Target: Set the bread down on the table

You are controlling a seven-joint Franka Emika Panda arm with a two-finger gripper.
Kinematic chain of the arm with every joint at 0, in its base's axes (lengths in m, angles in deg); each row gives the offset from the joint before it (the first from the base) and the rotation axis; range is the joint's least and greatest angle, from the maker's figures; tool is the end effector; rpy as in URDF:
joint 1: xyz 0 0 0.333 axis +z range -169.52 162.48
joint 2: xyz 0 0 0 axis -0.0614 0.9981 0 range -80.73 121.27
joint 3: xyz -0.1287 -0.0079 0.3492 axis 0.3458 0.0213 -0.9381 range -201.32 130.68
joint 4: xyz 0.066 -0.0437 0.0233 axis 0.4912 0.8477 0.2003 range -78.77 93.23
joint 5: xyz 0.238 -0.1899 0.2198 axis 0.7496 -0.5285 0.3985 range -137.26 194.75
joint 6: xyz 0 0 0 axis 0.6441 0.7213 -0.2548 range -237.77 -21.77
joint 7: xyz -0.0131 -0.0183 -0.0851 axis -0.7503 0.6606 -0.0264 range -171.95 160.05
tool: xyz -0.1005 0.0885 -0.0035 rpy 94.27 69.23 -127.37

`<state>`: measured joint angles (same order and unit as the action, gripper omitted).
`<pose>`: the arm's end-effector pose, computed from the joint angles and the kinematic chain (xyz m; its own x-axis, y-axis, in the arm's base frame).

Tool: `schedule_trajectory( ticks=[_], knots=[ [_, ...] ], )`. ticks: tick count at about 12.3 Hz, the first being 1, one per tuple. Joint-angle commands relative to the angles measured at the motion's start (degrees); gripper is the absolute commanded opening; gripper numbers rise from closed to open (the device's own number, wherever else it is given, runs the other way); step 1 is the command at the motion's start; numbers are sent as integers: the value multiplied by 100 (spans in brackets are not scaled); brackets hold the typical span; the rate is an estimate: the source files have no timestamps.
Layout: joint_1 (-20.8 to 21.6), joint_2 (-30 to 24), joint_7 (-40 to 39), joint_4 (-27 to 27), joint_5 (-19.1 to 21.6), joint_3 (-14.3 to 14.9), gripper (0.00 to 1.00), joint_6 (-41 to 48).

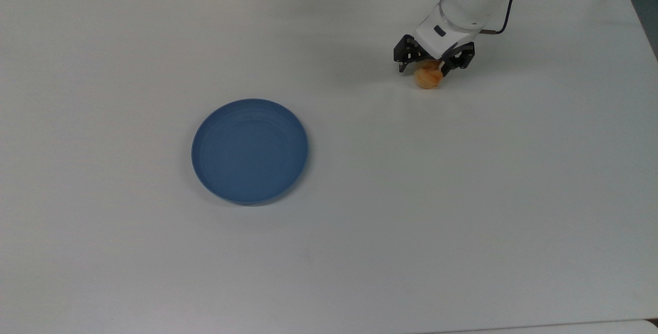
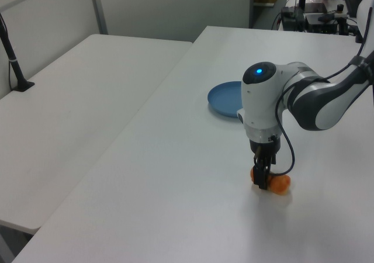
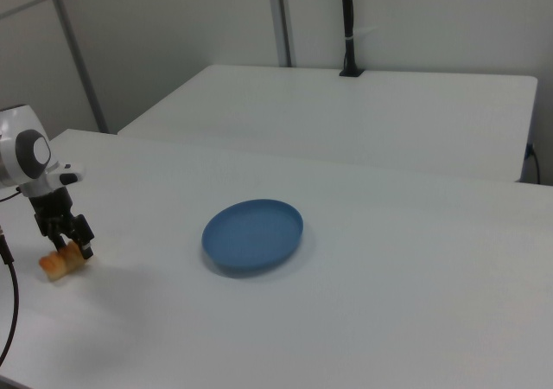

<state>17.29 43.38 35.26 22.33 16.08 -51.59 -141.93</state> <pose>0.5191 0.3533 0.3437 0.9976 0.0308 -0.0616 0.0393 -0.9891 0.1416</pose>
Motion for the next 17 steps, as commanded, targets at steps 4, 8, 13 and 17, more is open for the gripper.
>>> schedule_trajectory(
  ticks=[4,8,13,17],
  knots=[
    [-252,-412,-86,-226,-87,36,100,508],
    [-796,-1051,-839,-271,166,71,100,796],
    [-1158,-1659,-3095,-1288,1098,1183,100,2674],
    [-1211,-1941,-4058,-1378,1170,2354,100,2740]
  ],
)
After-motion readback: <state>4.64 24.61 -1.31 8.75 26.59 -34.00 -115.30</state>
